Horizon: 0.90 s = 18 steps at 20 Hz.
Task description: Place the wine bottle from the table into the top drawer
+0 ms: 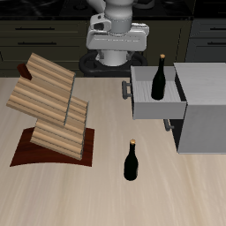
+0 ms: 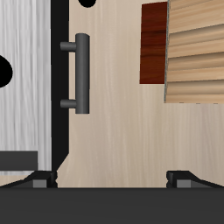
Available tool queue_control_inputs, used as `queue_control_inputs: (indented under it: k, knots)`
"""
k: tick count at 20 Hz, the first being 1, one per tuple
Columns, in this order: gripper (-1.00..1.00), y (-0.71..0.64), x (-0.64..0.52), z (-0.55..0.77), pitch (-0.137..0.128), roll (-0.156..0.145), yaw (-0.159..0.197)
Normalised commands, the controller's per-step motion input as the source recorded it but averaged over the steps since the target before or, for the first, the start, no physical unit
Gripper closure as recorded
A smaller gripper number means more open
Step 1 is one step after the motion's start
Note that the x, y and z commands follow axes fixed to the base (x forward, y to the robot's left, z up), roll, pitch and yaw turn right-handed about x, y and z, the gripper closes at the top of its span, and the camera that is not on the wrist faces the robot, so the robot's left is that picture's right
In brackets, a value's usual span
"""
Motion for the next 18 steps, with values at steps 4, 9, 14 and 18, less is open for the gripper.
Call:
queue_control_inputs:
  k: [4,9,14,18]
  knots:
    - [-1.0,0.06,0.27,0.13,-0.01,-0.004,-0.026]
    - [-1.0,0.01,0.22,0.13,-0.002,0.016,0.017]
    - [-1.0,0.0,0.22,0.12,0.002,0.021,0.002]
    - [-1.0,0.02,0.4,0.06,0.018,0.043,0.019]
